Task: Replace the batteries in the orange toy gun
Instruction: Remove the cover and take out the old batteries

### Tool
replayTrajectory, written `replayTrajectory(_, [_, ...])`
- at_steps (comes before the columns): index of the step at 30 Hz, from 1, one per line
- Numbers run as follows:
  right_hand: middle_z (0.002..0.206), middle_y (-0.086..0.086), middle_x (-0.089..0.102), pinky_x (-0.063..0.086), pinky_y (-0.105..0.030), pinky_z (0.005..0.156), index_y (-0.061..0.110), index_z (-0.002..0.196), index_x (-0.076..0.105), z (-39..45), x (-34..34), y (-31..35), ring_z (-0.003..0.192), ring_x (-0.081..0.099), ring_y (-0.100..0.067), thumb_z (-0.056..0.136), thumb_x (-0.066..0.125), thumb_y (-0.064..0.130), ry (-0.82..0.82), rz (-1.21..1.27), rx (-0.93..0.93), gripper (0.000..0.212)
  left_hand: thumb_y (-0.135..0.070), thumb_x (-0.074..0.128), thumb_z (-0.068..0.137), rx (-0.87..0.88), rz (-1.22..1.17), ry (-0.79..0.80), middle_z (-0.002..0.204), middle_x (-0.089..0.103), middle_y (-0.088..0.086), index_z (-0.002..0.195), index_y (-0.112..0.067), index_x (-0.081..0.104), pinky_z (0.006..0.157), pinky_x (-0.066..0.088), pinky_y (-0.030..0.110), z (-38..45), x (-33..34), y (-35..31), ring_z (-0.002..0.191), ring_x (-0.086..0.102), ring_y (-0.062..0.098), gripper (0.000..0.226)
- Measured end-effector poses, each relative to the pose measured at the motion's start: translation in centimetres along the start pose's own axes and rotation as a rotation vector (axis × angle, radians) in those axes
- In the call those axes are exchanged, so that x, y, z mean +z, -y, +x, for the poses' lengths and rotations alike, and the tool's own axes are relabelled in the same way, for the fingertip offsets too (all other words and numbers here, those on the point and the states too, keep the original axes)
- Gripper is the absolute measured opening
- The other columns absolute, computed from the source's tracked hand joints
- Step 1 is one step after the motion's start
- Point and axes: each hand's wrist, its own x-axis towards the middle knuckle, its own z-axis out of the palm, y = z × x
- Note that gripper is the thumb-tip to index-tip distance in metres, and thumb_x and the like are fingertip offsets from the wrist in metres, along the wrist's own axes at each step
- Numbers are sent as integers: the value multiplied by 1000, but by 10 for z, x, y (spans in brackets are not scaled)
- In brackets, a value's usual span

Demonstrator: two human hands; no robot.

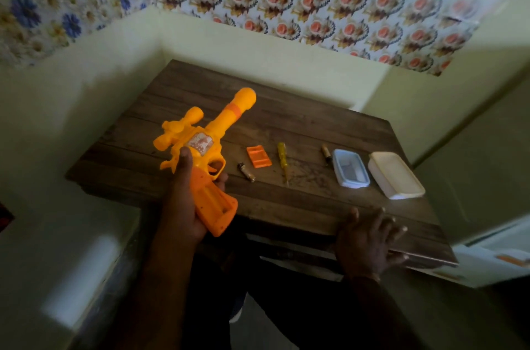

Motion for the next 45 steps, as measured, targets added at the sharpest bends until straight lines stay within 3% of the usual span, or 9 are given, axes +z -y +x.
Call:
replayTrajectory(9, [155,-19,20,-2,-57,116,10,145,27,-4,10,37,146,3,-36,97,27,47,2,-86,-233,61,-69,45,76,29,5,3,107,64,13,140,-12,50,58,55,24,-8,-3,-7,74,67,13,85])
replayTrajectory(11, [156,-20,17,-1,-55,116,9,145,26,-6,15,48,146,2,-36,98,29,45,48,-133,-318,60,-66,47,82,28,-48,-28,116,63,13,140,-14,50,67,54,30,-8,-3,-7,82,67,15,78])
replayTrajectory(14, [152,-21,25,6,-54,117,12,140,34,-4,21,67,145,8,-38,97,31,43,71,-127,-463,52,-56,48,92,41,-114,-41,104,66,6,132,-17,55,72,52,33,-8,1,-9,84,64,17,56])
replayTrajectory(19, [147,-16,31,9,-49,117,15,133,41,5,24,97,144,15,-33,95,41,35,134,-61,-604,43,-51,54,91,96,-89,-89,102,68,5,129,-20,58,81,52,43,-3,0,-19,90,64,22,48])
replayTrajectory(23, [142,-15,36,23,-50,114,16,129,44,6,20,97,138,26,-32,91,43,39,166,16,-580,44,-46,56,93,123,-61,-131,103,69,5,127,-20,57,75,52,42,5,-5,-27,92,66,22,43])
replayTrajectory(27, [132,-11,43,42,-46,97,19,125,44,-8,0,78,119,42,-28,83,41,57,94,-55,-486,58,-44,62,90,129,-48,-173,119,68,10,134,-19,56,81,53,46,18,-10,-37,106,65,28,51])
replayTrajectory(34, [115,-7,57,46,-42,89,18,115,54,-6,-7,51,105,51,-25,91,50,43,92,-110,-490,35,-44,65,89,123,-44,-189,123,66,9,139,-21,52,76,53,44,31,-9,-44,107,65,27,56])
replayTrajectory(42, [96,-7,65,49,-34,75,17,94,64,18,-1,82,90,60,-25,92,50,36,47,-41,-486,23,-54,67,85,126,64,-258,123,64,8,131,-22,54,94,50,51,33,-3,-46,109,64,28,57])
replayTrajectory(45, [96,-7,66,51,-36,76,16,95,64,23,1,90,90,61,-26,93,50,37,40,-56,-467,25,-63,77,70,141,92,-280,130,63,8,132,-28,58,97,49,55,43,-15,-43,111,65,27,74])
